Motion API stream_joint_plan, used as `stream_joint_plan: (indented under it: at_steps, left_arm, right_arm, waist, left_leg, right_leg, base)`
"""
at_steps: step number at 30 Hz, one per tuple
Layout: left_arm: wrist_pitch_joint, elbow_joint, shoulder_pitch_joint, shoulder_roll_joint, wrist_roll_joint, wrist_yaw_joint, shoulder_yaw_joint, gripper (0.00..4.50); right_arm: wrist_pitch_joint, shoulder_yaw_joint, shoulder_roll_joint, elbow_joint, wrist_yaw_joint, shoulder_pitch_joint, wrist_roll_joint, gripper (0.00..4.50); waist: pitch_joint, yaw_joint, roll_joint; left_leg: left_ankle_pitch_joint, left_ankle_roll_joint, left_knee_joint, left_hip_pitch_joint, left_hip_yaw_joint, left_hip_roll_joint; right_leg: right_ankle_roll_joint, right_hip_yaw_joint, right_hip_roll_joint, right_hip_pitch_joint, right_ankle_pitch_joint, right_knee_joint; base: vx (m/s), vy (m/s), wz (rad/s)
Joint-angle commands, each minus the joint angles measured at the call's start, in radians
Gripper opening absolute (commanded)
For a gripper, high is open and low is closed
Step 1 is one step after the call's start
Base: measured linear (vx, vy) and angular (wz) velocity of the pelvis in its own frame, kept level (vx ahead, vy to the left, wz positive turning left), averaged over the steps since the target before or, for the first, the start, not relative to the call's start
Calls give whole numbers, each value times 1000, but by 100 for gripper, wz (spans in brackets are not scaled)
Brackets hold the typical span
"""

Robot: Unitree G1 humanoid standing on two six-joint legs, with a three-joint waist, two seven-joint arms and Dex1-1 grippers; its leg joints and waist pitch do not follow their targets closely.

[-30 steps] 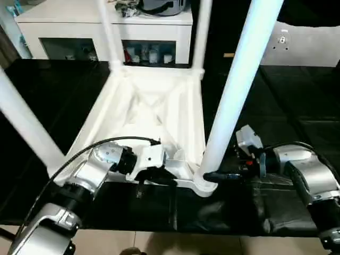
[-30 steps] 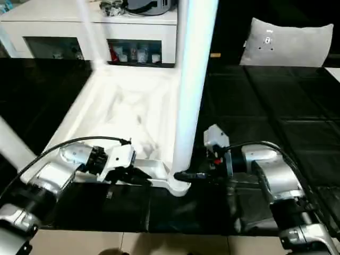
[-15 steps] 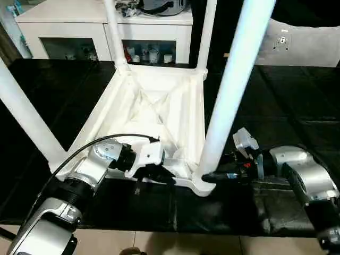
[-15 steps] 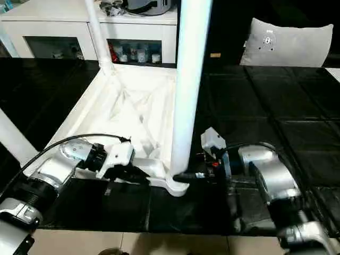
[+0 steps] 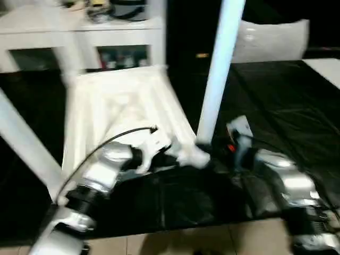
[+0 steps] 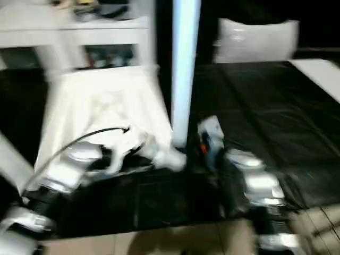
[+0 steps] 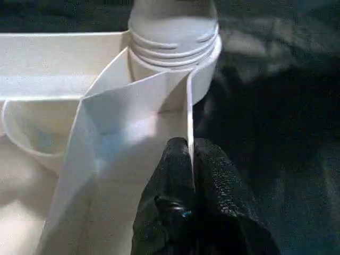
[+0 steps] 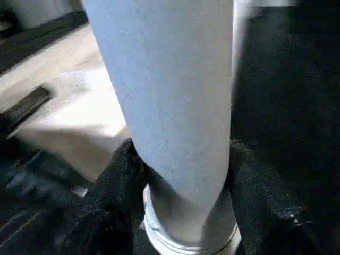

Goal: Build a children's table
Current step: Rotate leg to tighten

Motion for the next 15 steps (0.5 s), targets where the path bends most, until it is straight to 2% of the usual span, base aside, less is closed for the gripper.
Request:
stream_joint_plan:
  at_steps: [1, 2, 4, 6, 7, 8, 9, 10, 12, 15]
  left_arm:
    - [-19, -53, -49, -95, -23, 74, -15, 0]
    - [-23, -40, -61, -111, -8, 114, -14, 0]
    - [-42, -28, -81, -135, 8, 147, -19, 0]
    - [-25, -53, -75, -142, 6, 147, -17, 0]
    - [-16, -61, -72, -142, 7, 148, -16, 0]
    - [-18, -64, -69, -138, 8, 147, -16, 0]
    - [-26, -65, -61, -118, 10, 137, -16, 0]
    - [-25, -66, -59, -114, 12, 137, -16, 0]
    - [-19, -73, -52, -102, 10, 125, -17, 0]
    - [-32, -72, -44, -77, 7, 99, -15, 0]
  right_arm:
    - [13, 30, 72, 63, -98, -33, -11, 192]
    - [-7, 29, 84, 80, -123, -44, -24, 192]
    - [-60, 34, 90, 104, -144, -57, -52, 248]
    - [-62, 11, 101, 90, -163, -50, -50, 264]
    - [-63, 5, 102, 83, -164, -47, -47, 264]
    - [-64, -2, 98, 73, -159, -40, -41, 283]
    - [-96, -1, 64, 50, -117, -17, -38, 283]
    - [-106, 0, 55, 46, -109, -12, -38, 303]
    - [-123, -5, 32, 43, -97, -2, -38, 313]
    - [-160, -18, -17, 37, -34, 16, -22, 334]
  waist:
    - [-56, -3, -1]
    - [-59, -5, -3]
    - [-62, 0, 0]
    - [-66, 6, 1]
    - [-68, 8, 1]
    - [-70, 14, 0]
    - [-71, 21, 4]
    - [-73, 23, 1]
    - [-75, 39, -1]
    - [-79, 53, 4]
  left_leg:
    - [-341, 40, -68, 1, -15, 8]
    - [-345, 42, -63, 5, -13, 3]
    - [-320, 54, -63, 4, -11, 3]
    - [-275, 67, -71, -10, -13, 12]
    - [-263, 69, -71, -7, -12, 14]
    - [-236, 75, -71, -6, -10, 16]
    - [-211, 81, -70, -8, -8, 16]
    - [-199, 85, -69, -8, -6, 17]
    - [-146, 102, -66, -14, -4, 17]
    - [-94, 121, -62, -17, -2, 18]
  right_leg:
    - [-40, 14, -46, 46, -575, -106]
    - [-41, 12, -48, 46, -578, -108]
    - [-50, 16, -51, 47, -550, -107]
    - [-87, 28, -54, 58, -452, -88]
    - [-98, 31, -55, 56, -427, -85]
    - [-125, 37, -56, 56, -375, -77]
    - [-144, 42, -55, 58, -334, -69]
    - [-150, 44, -55, 59, -312, -66]
    - [-173, 49, -54, 64, -255, -53]
    - [-183, 51, -56, 65, -208, -47]
  base:
    - [0, 0, 0]
    - [0, 0, 0]
    - [0, 0, 0]
    - [0, 0, 0]
    - [0, 0, 0]
    - [0, 0, 0]
    - [0, 0, 0]
    - [0, 0, 0]
    - [0, 0, 0]
    - [0, 0, 0]
